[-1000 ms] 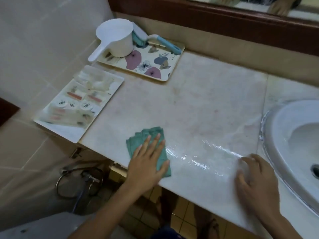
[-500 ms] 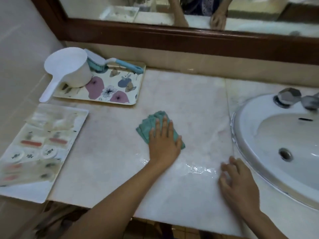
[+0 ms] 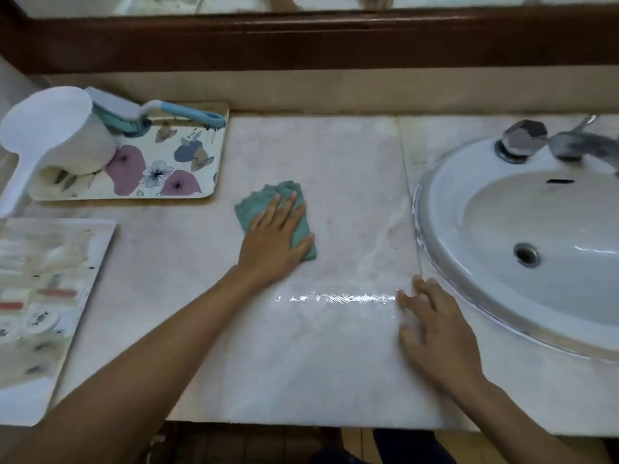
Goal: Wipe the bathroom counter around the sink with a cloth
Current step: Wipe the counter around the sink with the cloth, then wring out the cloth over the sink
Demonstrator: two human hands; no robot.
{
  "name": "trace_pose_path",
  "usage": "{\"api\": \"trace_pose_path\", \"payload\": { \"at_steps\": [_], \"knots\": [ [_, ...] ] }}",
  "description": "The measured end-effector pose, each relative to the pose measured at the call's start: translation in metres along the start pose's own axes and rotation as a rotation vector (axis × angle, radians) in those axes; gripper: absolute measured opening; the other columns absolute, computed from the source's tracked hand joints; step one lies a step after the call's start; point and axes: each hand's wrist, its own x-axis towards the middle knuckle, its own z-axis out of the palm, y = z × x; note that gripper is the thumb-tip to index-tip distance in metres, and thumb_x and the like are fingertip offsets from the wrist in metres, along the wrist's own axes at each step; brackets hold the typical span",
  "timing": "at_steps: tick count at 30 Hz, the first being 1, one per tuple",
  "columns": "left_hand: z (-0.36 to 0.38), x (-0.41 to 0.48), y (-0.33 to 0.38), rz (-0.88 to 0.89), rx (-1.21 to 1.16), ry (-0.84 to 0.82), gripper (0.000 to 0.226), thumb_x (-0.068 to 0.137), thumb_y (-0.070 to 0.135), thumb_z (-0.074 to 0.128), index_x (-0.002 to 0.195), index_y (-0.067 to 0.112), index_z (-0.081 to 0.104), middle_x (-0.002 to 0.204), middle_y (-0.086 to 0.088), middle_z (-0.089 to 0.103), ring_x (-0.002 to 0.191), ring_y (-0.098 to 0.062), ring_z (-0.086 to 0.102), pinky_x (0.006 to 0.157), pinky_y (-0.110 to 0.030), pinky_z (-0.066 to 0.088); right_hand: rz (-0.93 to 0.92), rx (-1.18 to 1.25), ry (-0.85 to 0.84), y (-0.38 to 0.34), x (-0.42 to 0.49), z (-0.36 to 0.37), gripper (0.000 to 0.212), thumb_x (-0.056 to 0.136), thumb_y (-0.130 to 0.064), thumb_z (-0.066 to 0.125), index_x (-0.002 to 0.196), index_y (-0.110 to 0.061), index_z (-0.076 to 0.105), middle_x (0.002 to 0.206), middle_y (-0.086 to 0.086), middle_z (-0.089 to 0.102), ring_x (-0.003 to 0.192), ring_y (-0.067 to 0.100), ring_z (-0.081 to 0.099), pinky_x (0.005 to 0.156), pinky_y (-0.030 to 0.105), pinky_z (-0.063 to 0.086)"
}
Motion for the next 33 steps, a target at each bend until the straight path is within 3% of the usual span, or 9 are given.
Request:
{"api": "trace_pose_path", "payload": {
  "at_steps": [5,10,13,15,18,21,24,29,33],
  "knots": [
    [-0.014,0.135,0.033,-0.125,-0.011,-0.055,0.067,0.098,0.058,0.026,0.155,0.026,0.013,0.164,0.005,-0.001,0.150,-0.022,-0.001,0.118,-0.045,0.005,-0.079,-0.048,-0.027,0.011,0.001,-0.002,0.058,0.073,-0.039,0.044,0.128,-0.039,0.057,0.150,-0.015,0.036,0.141,0.009,0.028,0.085,0.025,0.042],
    [0.002,0.152,0.101,-0.023,0.007,-0.064,0.068,0.099,0.056,0.024,0.156,0.022,0.010,0.164,0.002,-0.002,0.150,-0.025,-0.003,0.119,-0.047,0.006,-0.081,0.130,-0.081,0.023,0.009,-0.017,0.053,0.072,-0.039,0.045,0.124,-0.038,0.060,0.143,-0.026,0.036,0.135,-0.005,0.028,0.103,0.022,0.036],
    [0.029,0.083,0.146,0.122,-0.025,-0.045,0.067,0.098,0.056,0.028,0.155,0.024,0.015,0.164,0.004,0.002,0.150,-0.022,-0.004,0.119,-0.045,0.008,-0.065,0.221,0.262,0.024,0.012,-0.037,0.034,0.075,-0.025,0.048,0.099,-0.019,0.072,0.113,-0.006,0.066,0.108,0.013,0.057,0.089,0.035,0.050],
    [0.044,0.025,0.170,0.184,-0.072,-0.031,0.067,0.097,0.056,0.030,0.155,0.026,0.016,0.163,0.008,0.002,0.150,-0.019,-0.005,0.119,-0.042,0.004,-0.086,0.086,0.487,0.030,0.013,-0.045,0.031,0.075,-0.016,0.047,0.093,-0.011,0.072,0.107,0.006,0.066,0.104,0.025,0.053,0.084,0.037,0.047],
    [0.060,-0.050,0.182,0.207,-0.099,-0.004,0.068,0.095,0.056,0.031,0.155,0.028,0.018,0.162,0.011,0.000,0.150,-0.016,-0.005,0.118,-0.036,-0.002,-0.017,0.004,0.565,0.040,0.011,-0.050,0.031,0.071,-0.009,0.051,0.095,-0.008,0.071,0.112,0.012,0.063,0.107,0.032,0.049,0.084,0.040,0.042],
    [0.061,-0.107,0.180,0.209,-0.117,-0.034,0.067,0.097,0.057,0.027,0.156,0.028,0.013,0.163,0.010,-0.003,0.150,-0.014,-0.010,0.117,-0.036,-0.005,0.051,0.174,0.446,0.034,-0.009,-0.040,0.031,0.076,-0.020,0.046,0.096,-0.011,0.068,0.105,0.005,0.062,0.101,0.027,0.051,0.085,0.025,0.036],
    [0.054,-0.132,0.170,0.199,-0.294,-0.097,0.065,0.096,0.057,0.020,0.155,0.033,0.010,0.160,0.020,-0.013,0.145,-0.003,-0.021,0.118,-0.031,-0.008,0.181,0.230,0.203,0.009,-0.039,-0.018,0.030,0.081,-0.029,0.056,0.107,-0.015,0.063,0.105,0.003,0.058,0.104,0.026,0.051,0.083,0.030,0.039],
    [0.020,-0.141,0.130,-0.003,-0.744,0.063,0.049,0.092,0.045,0.032,0.134,0.030,0.054,0.148,0.022,0.037,0.136,-0.001,0.034,0.107,-0.004,0.016,0.254,-0.212,0.069,-0.035,-0.056,0.009,0.084,0.065,-0.077,0.043,0.118,-0.013,0.054,0.105,0.008,0.049,0.097,0.028,0.044,0.075,0.041,0.045],
    [0.006,-0.157,0.096,-0.011,-0.698,0.189,0.040,0.090,0.029,0.044,0.128,0.029,0.058,0.135,0.024,0.049,0.127,-0.002,0.045,0.107,-0.017,0.033,0.246,-0.293,0.098,-0.059,-0.058,0.036,0.105,0.063,-0.083,0.042,0.124,0.002,0.052,0.107,0.015,0.052,0.089,0.030,0.047,0.068,0.043,0.045]
  ]
}}
